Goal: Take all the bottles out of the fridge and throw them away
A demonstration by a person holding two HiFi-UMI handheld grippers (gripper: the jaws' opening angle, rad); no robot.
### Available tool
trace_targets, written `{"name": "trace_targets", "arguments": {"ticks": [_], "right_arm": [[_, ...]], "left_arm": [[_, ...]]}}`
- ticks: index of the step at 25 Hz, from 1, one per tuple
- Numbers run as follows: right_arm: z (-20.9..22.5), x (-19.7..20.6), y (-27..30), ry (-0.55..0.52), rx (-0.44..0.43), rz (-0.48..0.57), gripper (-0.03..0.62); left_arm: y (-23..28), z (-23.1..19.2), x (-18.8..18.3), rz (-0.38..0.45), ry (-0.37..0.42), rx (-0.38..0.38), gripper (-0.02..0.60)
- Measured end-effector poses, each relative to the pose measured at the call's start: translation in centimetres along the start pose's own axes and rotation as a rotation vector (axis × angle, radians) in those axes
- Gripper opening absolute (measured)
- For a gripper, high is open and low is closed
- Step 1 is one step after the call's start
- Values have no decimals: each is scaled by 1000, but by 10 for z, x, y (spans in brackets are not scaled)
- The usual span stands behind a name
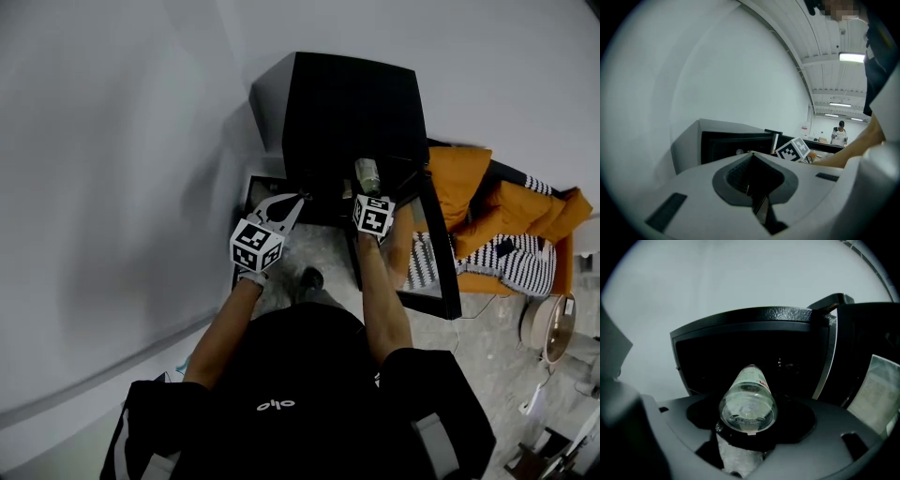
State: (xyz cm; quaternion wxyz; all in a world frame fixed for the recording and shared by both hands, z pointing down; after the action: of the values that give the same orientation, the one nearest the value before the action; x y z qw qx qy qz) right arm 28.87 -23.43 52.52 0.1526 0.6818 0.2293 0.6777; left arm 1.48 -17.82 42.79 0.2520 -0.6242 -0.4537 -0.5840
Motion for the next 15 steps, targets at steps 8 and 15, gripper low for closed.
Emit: {"name": "trace_targets", "arguments": {"ticks": [8, 15], "right_arm": [[-21, 7, -76, -32, -36, 58, 334], [-33, 17, -149, -57, -73, 101, 334]], "left_arm": [[-56, 29, 10, 34, 0, -17, 6], [-108, 66, 21, 69, -5, -53, 6]]}}
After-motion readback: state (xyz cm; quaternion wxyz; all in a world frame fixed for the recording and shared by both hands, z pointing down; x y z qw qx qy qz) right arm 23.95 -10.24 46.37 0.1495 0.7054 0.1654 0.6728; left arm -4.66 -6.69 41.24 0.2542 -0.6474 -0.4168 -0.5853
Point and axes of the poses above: the fingertips, and each gripper's own axes: y forward along the fingers, z to its right, x out of its underside, the point moved 10 cm from there along -y, backward along the fingers, and after that the axes turned 9 degrees about x, right-handed, at the moved point
